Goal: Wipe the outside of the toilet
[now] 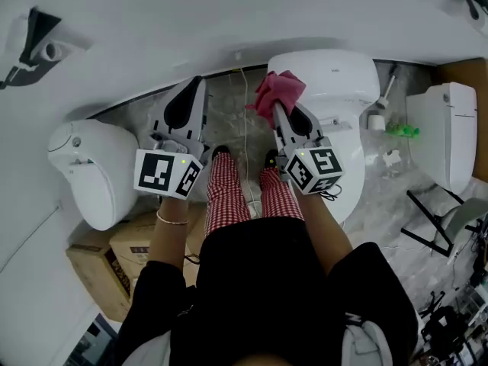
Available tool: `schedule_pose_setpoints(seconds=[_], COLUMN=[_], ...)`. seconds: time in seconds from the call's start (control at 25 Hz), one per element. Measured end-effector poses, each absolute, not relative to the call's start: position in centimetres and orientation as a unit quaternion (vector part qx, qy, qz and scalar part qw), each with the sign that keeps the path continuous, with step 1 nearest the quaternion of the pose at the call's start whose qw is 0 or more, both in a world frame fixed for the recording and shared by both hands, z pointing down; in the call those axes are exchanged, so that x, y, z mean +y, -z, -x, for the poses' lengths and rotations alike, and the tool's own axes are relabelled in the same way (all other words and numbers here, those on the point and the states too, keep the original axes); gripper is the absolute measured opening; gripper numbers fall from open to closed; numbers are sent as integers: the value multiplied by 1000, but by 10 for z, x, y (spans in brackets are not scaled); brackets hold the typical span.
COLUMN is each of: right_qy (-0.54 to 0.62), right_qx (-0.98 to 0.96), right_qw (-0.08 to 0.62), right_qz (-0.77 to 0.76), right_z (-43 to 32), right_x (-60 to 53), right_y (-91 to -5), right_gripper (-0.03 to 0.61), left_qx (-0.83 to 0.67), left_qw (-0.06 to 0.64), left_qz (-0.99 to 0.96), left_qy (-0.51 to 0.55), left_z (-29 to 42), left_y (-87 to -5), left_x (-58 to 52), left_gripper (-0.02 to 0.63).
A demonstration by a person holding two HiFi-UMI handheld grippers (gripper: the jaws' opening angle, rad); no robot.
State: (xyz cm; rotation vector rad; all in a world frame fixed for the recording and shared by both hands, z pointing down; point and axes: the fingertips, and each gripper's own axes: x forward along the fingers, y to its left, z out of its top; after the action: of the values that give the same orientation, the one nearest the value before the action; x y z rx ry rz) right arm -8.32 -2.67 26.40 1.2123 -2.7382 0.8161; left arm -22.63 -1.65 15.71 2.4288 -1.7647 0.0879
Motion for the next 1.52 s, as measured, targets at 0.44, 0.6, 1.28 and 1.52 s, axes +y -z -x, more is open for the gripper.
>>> schedule_pose_setpoints(seconds=[0.44, 0.6, 1.28, 1.52], right_qy=[-344, -365, -476, -494], right_qx=[-808, -780, -586, -528], right_qw=[12, 18, -75, -126], right_qz=[-478, -509, -652, -679], right_z=[135, 151, 141, 130], right_x=[-58, -67, -92, -95], right_y=[-357, -394, -493, -508], right_gripper=[60, 60, 60, 60], left_qx=[-549, -548, -538, -537], left_qw=[131, 152, 201, 206], left_qz=[-825, -822, -818, -818], left_qy=[-31, -19, -18, -20], left_z=[261, 279, 321, 329], left_y=[-240, -265, -320, -322], left_x=[-43, -44, -36, -35], left_gripper=[11, 11, 11, 11])
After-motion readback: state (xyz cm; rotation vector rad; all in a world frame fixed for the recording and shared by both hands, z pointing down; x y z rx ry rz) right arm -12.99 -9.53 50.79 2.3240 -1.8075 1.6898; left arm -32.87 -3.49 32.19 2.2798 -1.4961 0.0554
